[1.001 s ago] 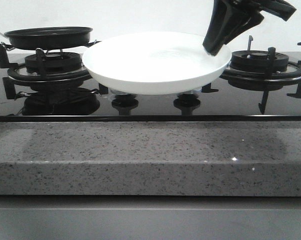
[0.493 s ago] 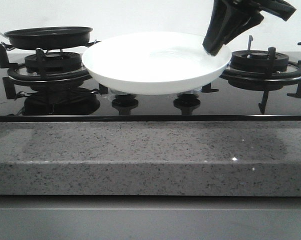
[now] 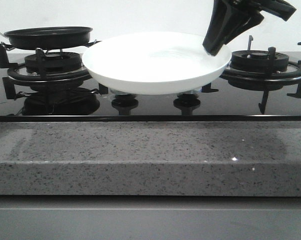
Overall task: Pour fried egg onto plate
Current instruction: 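Grasp the pale green pan handle with the left gripper and lift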
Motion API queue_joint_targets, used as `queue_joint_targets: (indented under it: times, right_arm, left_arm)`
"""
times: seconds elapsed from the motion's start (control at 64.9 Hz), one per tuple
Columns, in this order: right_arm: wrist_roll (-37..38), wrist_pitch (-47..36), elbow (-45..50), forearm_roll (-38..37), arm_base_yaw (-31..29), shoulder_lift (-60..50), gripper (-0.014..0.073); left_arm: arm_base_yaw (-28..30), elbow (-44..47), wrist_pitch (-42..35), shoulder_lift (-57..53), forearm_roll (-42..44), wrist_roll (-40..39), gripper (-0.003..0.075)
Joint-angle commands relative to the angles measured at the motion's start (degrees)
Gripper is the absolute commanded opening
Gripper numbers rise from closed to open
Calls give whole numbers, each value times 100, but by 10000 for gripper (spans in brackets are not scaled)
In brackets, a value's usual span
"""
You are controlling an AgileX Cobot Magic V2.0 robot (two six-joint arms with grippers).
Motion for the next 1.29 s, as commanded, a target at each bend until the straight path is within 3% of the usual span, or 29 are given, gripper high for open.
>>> queue_joint_targets:
  times: [0.0, 0.154, 0.539, 0.77, 1.078, 1.278]
  right_arm:
    - [-52, -196, -131, 182, -5, -275, -61]
    - [-52, -196, -131, 182, -5, -275, -61]
    - [-52, -196, -131, 182, -5, -275, -61]
    - [-52, -196, -131, 182, -5, -275, -61]
    - [-52, -196, -131, 182, -5, -275, -61]
    - [-52, -196, -131, 182, -5, -275, -61]
  left_arm:
    - [18, -204, 153, -187, -534, 22, 616]
    - [6, -204, 339, -103, -587, 22, 562]
    - [6, -204, 399, -89, -590, 22, 150]
    - [6, -204, 608, -89, -668, 22, -20]
    - [65, -204, 1688, -111, -2454, 103, -19]
    - [-124, -204, 1667, -515, -2513, 513, -19]
